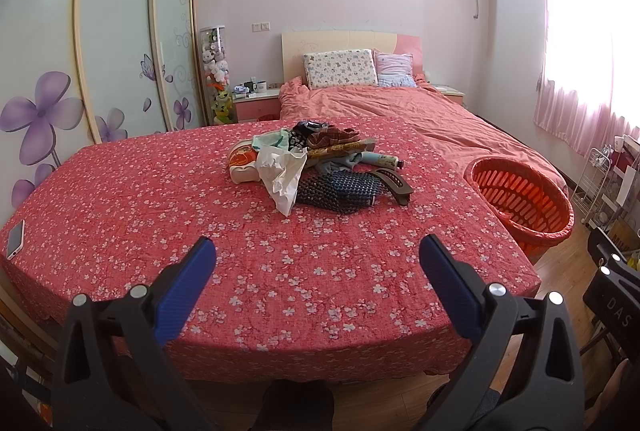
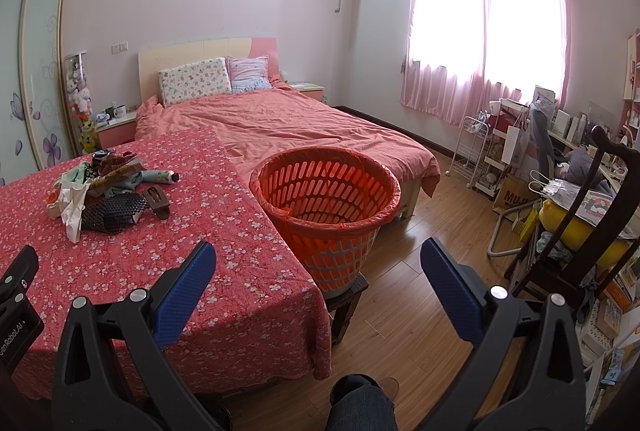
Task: Collect trash
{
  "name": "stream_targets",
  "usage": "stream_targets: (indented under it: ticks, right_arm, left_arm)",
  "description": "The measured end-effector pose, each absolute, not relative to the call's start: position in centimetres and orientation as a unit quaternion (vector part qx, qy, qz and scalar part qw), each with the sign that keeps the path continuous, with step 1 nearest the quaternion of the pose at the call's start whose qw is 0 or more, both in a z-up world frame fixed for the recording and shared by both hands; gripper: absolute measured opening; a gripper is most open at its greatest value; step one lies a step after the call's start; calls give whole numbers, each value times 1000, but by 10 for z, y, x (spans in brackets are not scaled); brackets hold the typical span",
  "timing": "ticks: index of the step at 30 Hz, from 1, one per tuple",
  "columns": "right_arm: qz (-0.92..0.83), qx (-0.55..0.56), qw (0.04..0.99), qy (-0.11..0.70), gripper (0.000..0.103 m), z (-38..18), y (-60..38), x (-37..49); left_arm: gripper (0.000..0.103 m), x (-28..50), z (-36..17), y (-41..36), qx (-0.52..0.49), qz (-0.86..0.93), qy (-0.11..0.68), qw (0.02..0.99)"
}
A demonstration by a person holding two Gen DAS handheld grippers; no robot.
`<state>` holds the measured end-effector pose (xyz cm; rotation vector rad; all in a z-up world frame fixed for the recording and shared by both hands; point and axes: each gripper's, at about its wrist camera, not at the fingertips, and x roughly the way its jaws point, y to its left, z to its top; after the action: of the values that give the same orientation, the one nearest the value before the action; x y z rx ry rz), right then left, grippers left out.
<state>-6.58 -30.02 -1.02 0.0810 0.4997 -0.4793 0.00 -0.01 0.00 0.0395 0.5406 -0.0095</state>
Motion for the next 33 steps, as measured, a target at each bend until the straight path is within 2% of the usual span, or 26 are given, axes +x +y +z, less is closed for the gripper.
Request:
stream_targets:
  ticks: [33]
  right_arm:
    - [-235,40,939,247,101,-13,-300,-65]
  left_arm:
    - [99,0,0,0,20,-5,268,963]
